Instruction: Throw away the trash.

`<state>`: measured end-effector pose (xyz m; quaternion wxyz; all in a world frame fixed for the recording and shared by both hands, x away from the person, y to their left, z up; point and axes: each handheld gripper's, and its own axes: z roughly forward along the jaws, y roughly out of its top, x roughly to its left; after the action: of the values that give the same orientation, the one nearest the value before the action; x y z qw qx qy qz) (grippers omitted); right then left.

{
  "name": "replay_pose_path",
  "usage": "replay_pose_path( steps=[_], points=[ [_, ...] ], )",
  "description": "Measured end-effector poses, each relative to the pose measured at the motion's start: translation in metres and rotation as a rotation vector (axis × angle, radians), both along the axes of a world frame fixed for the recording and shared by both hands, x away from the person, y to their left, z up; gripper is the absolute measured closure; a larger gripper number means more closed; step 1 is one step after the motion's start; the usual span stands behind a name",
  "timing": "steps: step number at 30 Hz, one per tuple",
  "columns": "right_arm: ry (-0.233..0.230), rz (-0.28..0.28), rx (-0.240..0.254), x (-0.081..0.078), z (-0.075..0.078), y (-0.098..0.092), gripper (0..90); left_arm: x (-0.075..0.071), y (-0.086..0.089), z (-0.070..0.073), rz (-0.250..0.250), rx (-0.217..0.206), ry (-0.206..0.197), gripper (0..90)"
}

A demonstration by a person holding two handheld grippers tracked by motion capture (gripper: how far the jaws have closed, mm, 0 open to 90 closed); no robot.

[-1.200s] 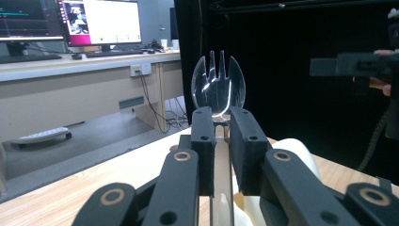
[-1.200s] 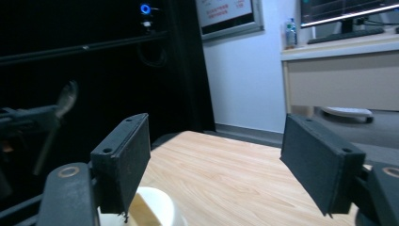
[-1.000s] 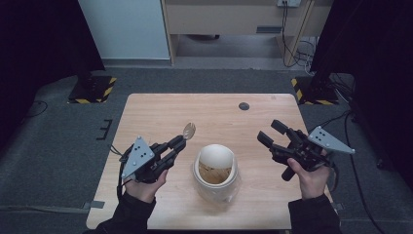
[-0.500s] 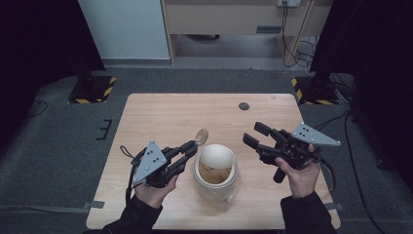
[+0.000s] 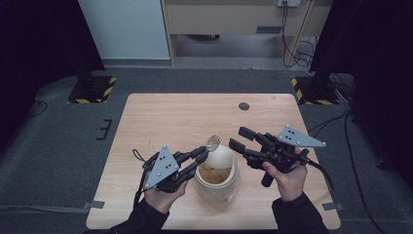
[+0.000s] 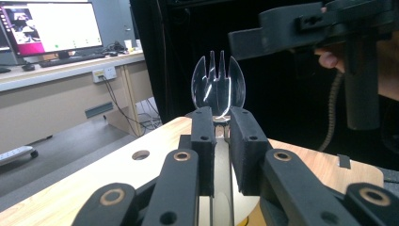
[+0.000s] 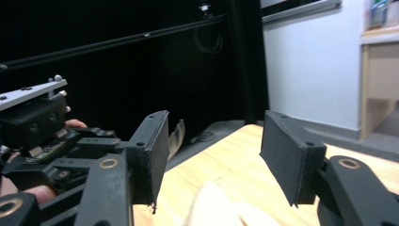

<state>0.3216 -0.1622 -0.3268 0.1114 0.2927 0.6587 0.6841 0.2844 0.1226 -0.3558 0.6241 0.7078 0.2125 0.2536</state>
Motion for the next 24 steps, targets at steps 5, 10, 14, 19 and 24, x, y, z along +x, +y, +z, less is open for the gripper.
replay_pose_path(
  steps=[5,10,14,19,24],
  points=[
    [0.03,0.039,0.022,0.001,-0.003,0.007,47.5,0.0,-0.006,-0.002,-0.008,0.013,-0.001,80.4],
    [0.055,0.083,0.02,-0.001,-0.005,0.014,54.0,-0.002,-0.014,-0.004,-0.022,0.018,-0.012,80.3],
    [0.066,0.095,0.012,-0.001,-0.007,0.015,60.2,-0.004,-0.017,-0.003,-0.018,0.029,-0.045,80.4],
    [0.089,0.117,0.026,-0.001,-0.008,0.015,72.6,-0.005,-0.018,-0.004,-0.018,0.023,-0.051,80.4],
    [0.115,0.106,0.059,-0.001,-0.01,0.014,80.7,-0.006,-0.018,-0.005,-0.017,0.019,-0.054,80.2]
  ],
)
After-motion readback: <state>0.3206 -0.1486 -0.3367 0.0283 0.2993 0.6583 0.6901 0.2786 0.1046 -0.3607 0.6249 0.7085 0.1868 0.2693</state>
